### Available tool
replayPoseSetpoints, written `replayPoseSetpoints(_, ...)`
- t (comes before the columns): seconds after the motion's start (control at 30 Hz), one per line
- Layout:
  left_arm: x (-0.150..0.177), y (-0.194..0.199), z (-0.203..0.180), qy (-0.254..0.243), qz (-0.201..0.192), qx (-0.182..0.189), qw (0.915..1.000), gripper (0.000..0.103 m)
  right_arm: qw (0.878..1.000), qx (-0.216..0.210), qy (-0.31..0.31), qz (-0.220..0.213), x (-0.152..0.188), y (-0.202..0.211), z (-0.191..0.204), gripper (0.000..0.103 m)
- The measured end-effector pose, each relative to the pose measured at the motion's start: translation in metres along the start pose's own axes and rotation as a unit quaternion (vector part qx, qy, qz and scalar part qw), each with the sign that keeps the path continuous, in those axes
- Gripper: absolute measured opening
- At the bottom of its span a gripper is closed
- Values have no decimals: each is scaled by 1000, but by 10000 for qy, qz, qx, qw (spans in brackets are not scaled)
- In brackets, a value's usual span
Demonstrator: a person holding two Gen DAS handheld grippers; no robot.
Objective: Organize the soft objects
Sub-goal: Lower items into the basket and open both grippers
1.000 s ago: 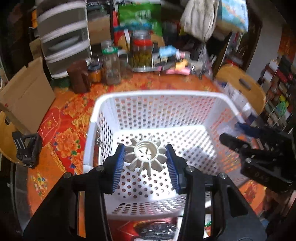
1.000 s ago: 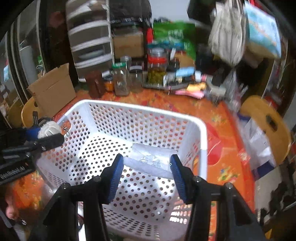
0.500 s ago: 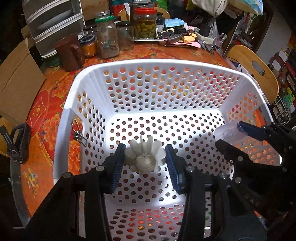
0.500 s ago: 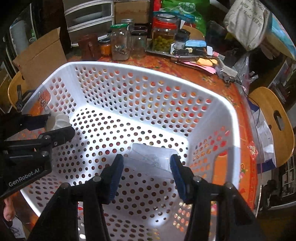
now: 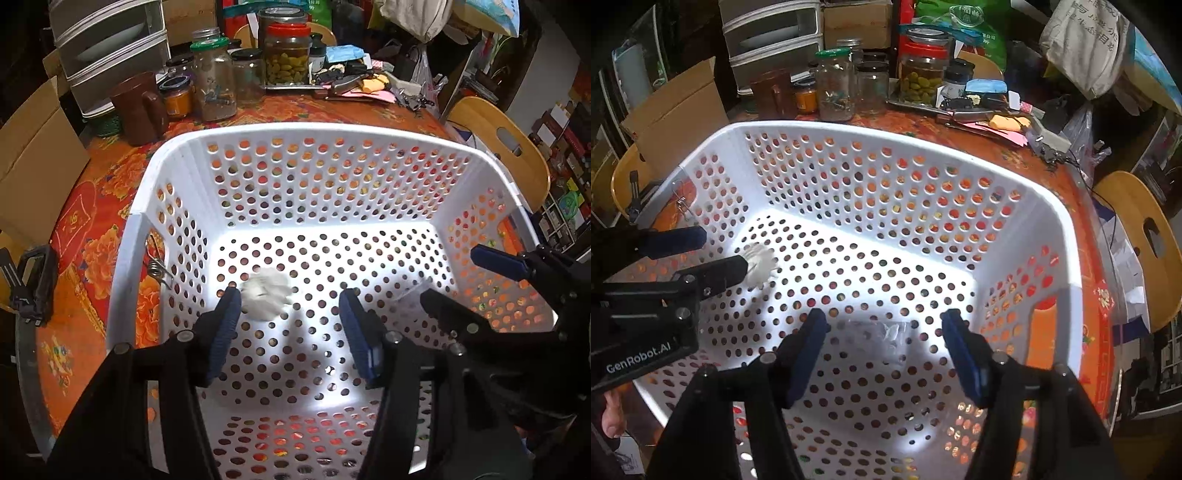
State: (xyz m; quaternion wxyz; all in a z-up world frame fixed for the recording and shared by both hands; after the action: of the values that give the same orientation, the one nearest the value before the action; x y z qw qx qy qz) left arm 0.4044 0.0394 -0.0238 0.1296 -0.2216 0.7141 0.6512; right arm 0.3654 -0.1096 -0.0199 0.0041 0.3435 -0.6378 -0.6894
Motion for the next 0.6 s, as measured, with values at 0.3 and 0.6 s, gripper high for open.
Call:
replayPoseSetpoints(0.3,3,57,1,-47,-735,2,9973,90,9990,-95,14,-427,6,37,2,84)
replayPoseSetpoints(0.6,20,102,10,40,-1068,-7,9943,95,9972,-24,-127,-741,19,65,-11,103)
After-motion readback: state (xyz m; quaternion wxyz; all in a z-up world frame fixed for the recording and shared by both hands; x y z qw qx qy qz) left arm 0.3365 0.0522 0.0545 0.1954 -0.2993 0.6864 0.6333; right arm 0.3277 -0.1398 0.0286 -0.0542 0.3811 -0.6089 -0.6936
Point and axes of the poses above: each gripper's, at about its wrist camera, not at the fingertips, and y roughly against the way its jaws point, z to its left, x to its underside, the point moved 2 cm from there along -y, roughly the way its jaws point, and after that the axes turned 5 degrees about y, right-handed, at the moved point
